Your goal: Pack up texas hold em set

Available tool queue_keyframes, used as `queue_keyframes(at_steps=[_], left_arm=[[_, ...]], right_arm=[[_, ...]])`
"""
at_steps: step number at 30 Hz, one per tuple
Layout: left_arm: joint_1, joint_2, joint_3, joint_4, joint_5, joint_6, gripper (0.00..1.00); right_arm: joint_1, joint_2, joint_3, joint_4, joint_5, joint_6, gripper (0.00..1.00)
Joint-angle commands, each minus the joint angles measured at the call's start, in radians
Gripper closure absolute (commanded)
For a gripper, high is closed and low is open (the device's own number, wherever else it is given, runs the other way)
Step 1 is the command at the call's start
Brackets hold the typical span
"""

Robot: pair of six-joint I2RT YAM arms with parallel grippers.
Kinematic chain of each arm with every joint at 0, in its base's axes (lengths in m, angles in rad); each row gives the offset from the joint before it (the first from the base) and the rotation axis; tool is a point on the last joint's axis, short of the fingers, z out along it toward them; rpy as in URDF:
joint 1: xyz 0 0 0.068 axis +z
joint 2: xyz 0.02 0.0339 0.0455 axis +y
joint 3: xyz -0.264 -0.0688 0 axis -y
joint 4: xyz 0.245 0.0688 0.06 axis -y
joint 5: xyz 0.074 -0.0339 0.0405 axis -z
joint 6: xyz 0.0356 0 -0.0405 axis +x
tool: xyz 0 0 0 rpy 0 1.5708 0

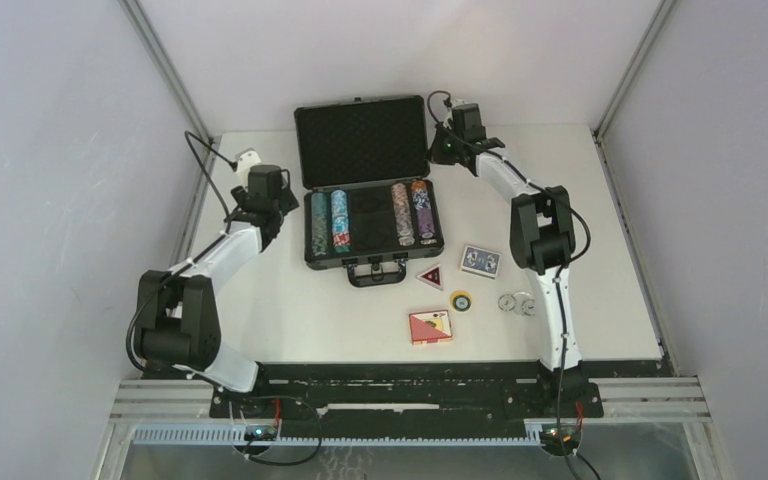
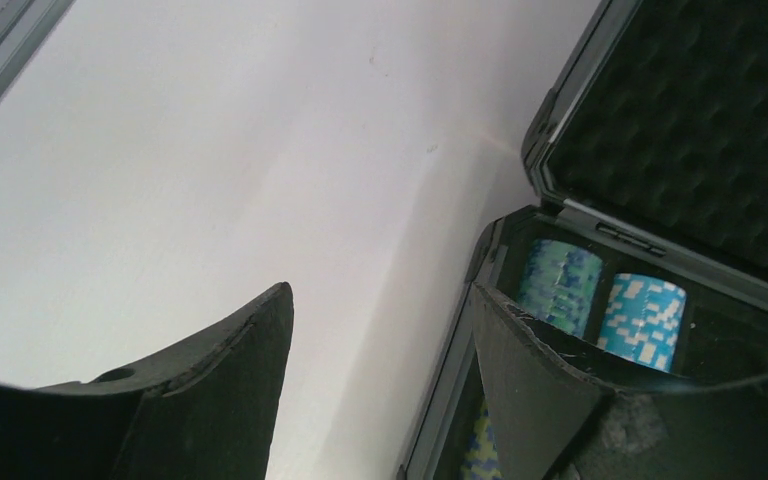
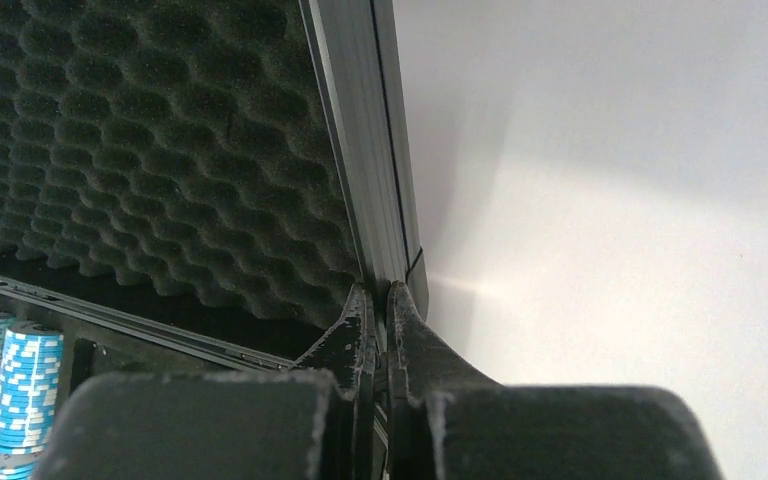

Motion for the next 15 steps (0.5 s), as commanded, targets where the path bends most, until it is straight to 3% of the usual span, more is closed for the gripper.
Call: queue_keyframes(at_steps=[1, 12, 15], left_arm=[[-0.015, -0.056, -0.029, 0.005, -0.051, 0.023, 0.29], [-0.045, -0.048, -0.037, 0.0, -0.069, 0.025, 0.29], [-0.058, -0.052, -0.041, 0.0, -0.078, 0.038, 0.31]], right_arm=[[-0.088, -0.013, 0.077, 0.008, 0.135, 0.085, 1.0], [-0.101, -0.025, 0.099, 0.014, 0.111, 0.095, 1.0], [-0.099, -0.055, 0.081, 0.038, 0.115, 0.077, 0.73]])
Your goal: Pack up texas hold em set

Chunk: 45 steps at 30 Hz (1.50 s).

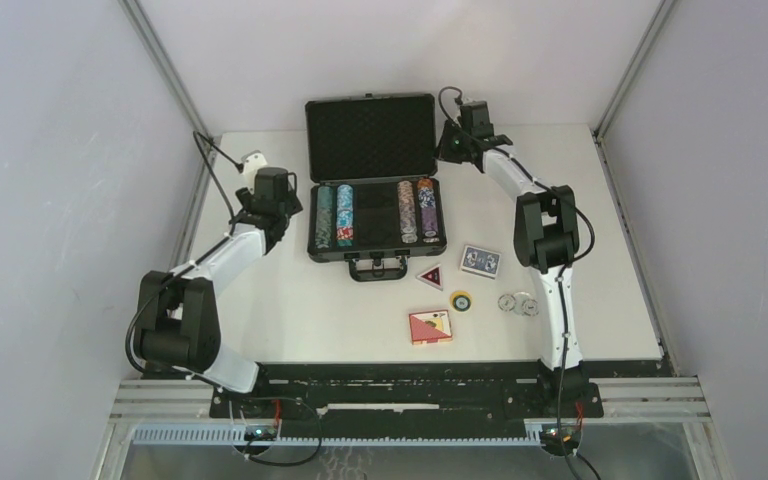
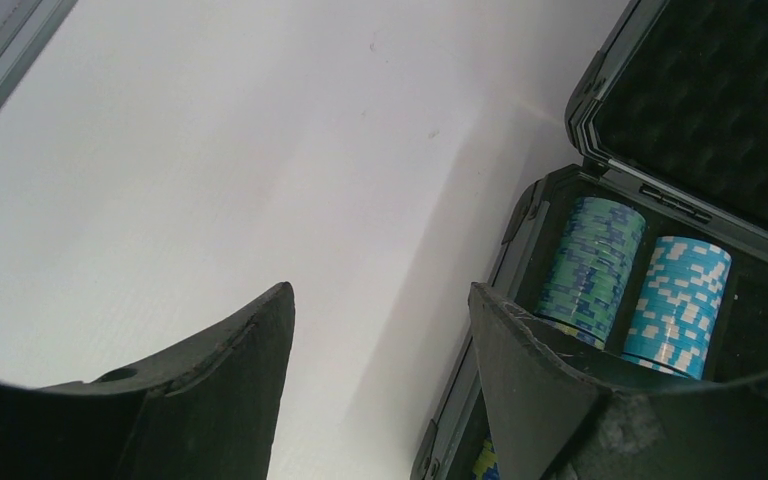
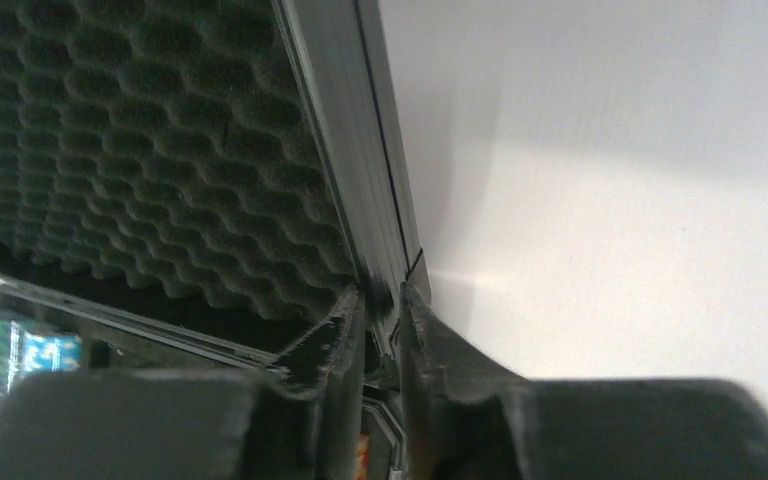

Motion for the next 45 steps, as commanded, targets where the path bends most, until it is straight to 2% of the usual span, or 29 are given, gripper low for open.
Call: queue_keyframes(at_steps=[1, 3, 7, 11, 15, 17, 19, 22, 25, 28, 31, 34, 37, 39, 42, 45], left_arm=[[-0.026, -0.043, -0.024, 0.011, -0.04, 0.029, 0.31], [-0.035, -0.059, -0.027, 0.002, -0.051, 0.017, 0.31], [-0.07, -0.131, -0.075, 0.01, -0.065, -0.018, 0.3], [-0.162, -0.208, -0.148, 0.027, -0.107, -0.034, 0.14], [-0.274, -0.299, -0.202, 0.011, -0.201, -0.032, 0.04], [-0.347, -0.355, -0.211, -0.003, -0.232, -0.019, 0.03], [-0.422, -0.403, -0.223, -0.006, -0.277, 0.005, 0.02], [-0.524, -0.438, -0.243, 0.007, -0.292, 0.009, 0.02], [-0.577, -0.423, -0.238, 0.025, -0.238, -0.01, 0.02], [-0.646, -0.376, -0.188, 0.027, -0.262, 0.026, 0.03], [-0.679, -0.312, -0.12, 0.029, -0.221, 0.074, 0.04], [-0.68, -0.255, -0.064, 0.027, -0.17, 0.075, 0.04], [-0.68, -0.197, -0.033, 0.064, -0.153, 0.075, 0.05], [-0.68, -0.163, -0.011, 0.118, -0.054, 0.149, 0.05], [-0.68, -0.102, 0.012, 0.214, 0.307, 0.375, 0.04], [-0.682, -0.034, 0.03, 0.283, 0.618, 0.534, 0.01]], right_arm=[[-0.06, -0.073, 0.042, 0.11, 0.109, 0.024, 0.61], [-0.057, -0.111, 0.005, 0.13, 0.111, 0.016, 0.44], [-0.038, -0.25, -0.144, 0.191, 0.182, -0.072, 0.2], [-0.006, -0.451, -0.382, 0.265, 0.323, -0.12, 0.04], [0.028, -0.693, -0.637, 0.286, 0.393, -0.116, 0.03], [0.077, -0.828, -0.78, 0.288, 0.511, -0.112, 0.03], [0.158, -0.99, -0.972, 0.358, 0.67, -0.134, 0.03], [0.282, -1.206, -1.18, 0.354, 0.83, -0.102, 0.09], [0.321, -1.403, -1.312, 0.218, 0.848, 0.058, 0.25], [0.32, -1.613, -1.383, 0.053, 0.851, 0.116, 0.31], [0.32, -1.8, -1.398, -0.083, 0.814, 0.128, 0.38], [0.321, -1.87, -1.396, -0.183, 0.769, 0.125, 0.39], [0.322, -1.843, -1.365, -0.289, 0.762, 0.11, 0.32], [0.324, -1.81, -1.35, -0.33, 0.8, 0.099, 0.28], [0.303, -1.783, -1.353, -0.306, 0.816, 0.065, 0.21], [0.238, -1.802, -1.374, -0.238, 0.742, 0.029, 0.21]])
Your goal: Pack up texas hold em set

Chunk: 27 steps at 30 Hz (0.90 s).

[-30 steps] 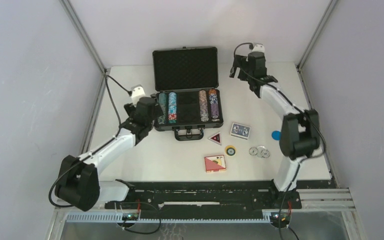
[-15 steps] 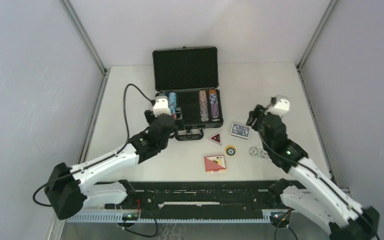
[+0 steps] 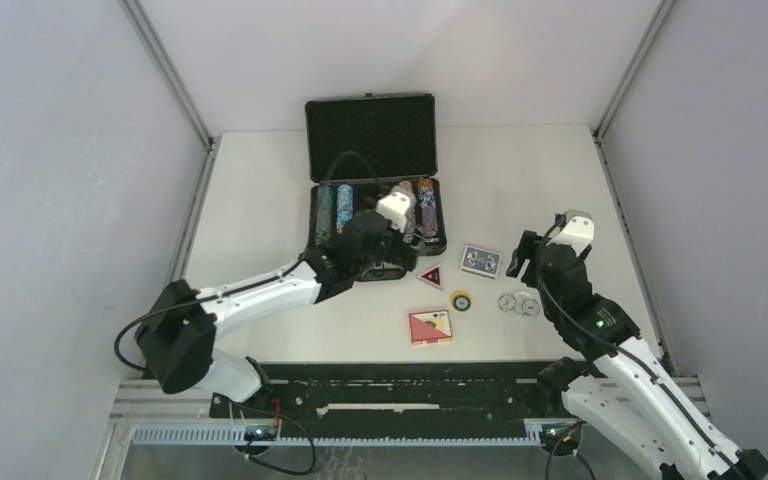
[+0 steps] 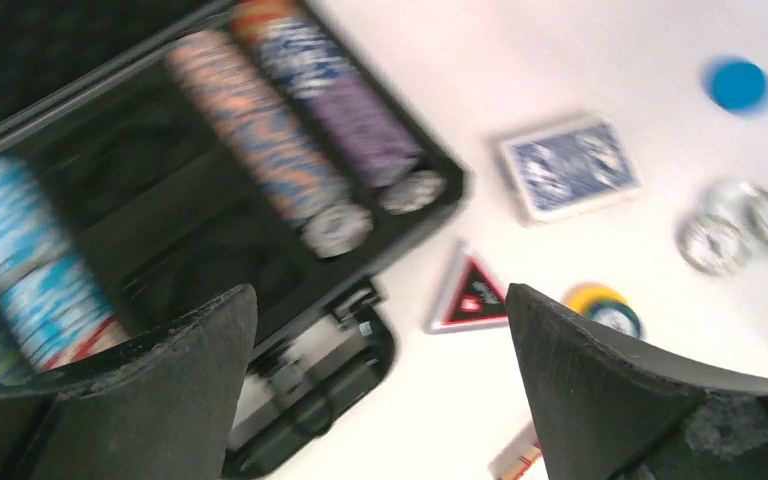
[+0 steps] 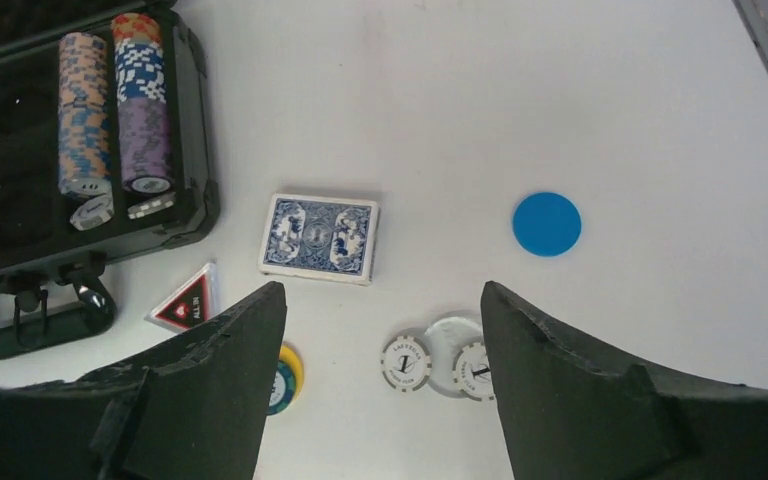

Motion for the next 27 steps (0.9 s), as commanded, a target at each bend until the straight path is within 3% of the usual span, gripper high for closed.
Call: queue_keyframes(at_steps=[1, 6, 9, 10, 14, 22, 27], left_arm=[[-0.005, 0.095, 0.092, 0.166, 0.525, 0.302, 0.0], [-0.014, 0.262, 0.249, 0.117, 0.805, 0.399, 0.0], [-0.039, 0.328, 0.276, 0.132, 0.871, 0.503, 0.01], [-0.049, 0.353, 0.315, 0.103, 0.884, 0.553, 0.06], [-0.069, 0.457, 0.445, -0.042, 0.955, 0.64, 0.08], [-0.074, 0.572, 0.52, -0.157, 1.154, 0.857, 0.11], [-0.075, 0.686, 0.671, -0.258, 1.184, 0.885, 0.11]], right_arm=[[-0.108, -0.041, -0.003, 0.06, -0.076, -0.053, 0.22], [-0.417, -0.122, -0.029, 0.12, -0.364, -0.007, 0.26], [-0.55, -0.14, -0.049, 0.133, -0.501, 0.01, 0.27], [-0.58, -0.141, -0.054, 0.135, -0.546, 0.01, 0.27], [-0.607, -0.154, -0.069, 0.142, -0.566, 0.018, 0.27], [-0.613, -0.172, -0.071, 0.156, -0.587, 0.009, 0.27], [-0.612, -0.162, -0.072, 0.158, -0.589, 0.008, 0.27]])
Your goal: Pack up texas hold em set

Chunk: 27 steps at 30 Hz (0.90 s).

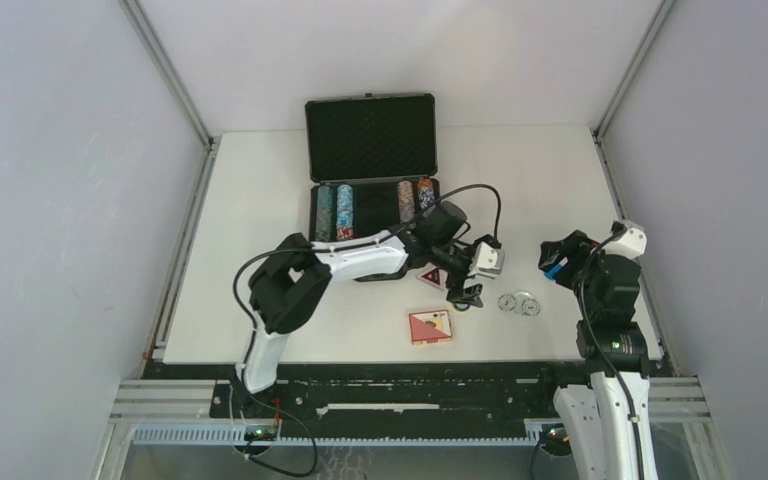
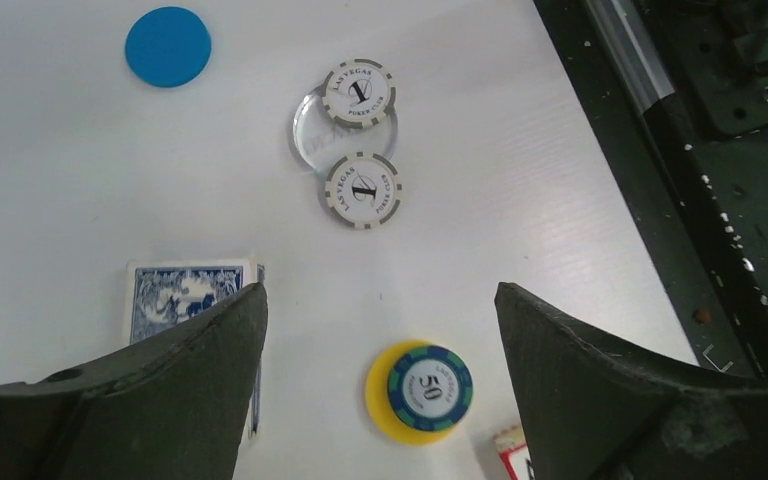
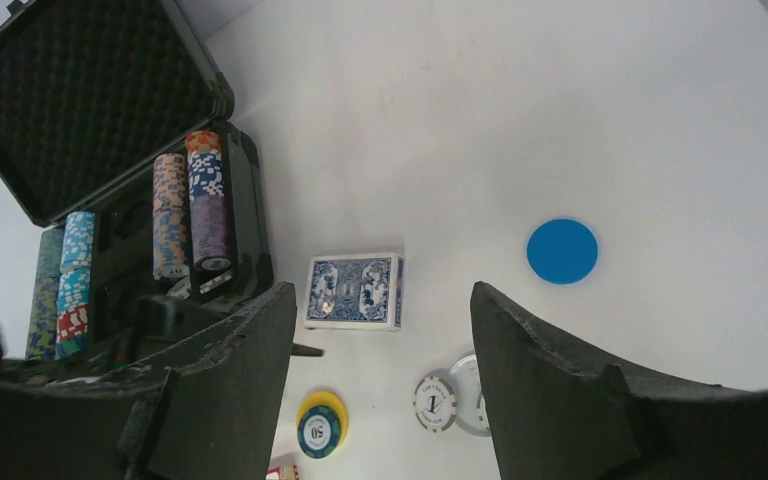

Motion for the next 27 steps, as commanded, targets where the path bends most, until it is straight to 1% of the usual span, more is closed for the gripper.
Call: queue_keyframes(at_steps=[1, 8, 13, 17, 23, 27], left_arm=[[0.001, 0.078, 0.158, -0.08, 0.092, 0.07, 0.11], [0.003, 0.139, 0.221, -0.026, 0.044, 0.022, 0.12], [0.001, 0.177, 0.26, -0.021, 0.094, -0.038, 0.11], [-0.002, 0.182, 0.244, 0.048, 0.098, -0.104, 0.12], [-0.017, 0.201, 0.256, 0.069, 0.091, -0.197, 0.1], [-0.036, 0.211, 0.216, 0.146, 0.073, -0.249, 0.12]], right_arm=[[-0.004, 0.008, 0.01, 0.055, -0.016, 0.003, 0.27], [-0.003, 0.017, 0.008, 0.06, -0.019, -0.002, 0.28], [-0.003, 0.024, 0.009, 0.062, -0.017, -0.004, 0.28], [-0.004, 0.023, 0.009, 0.061, -0.017, -0.006, 0.28], [-0.004, 0.021, 0.009, 0.061, -0.019, -0.009, 0.28], [-0.004, 0.017, 0.004, 0.061, -0.02, -0.011, 0.28]])
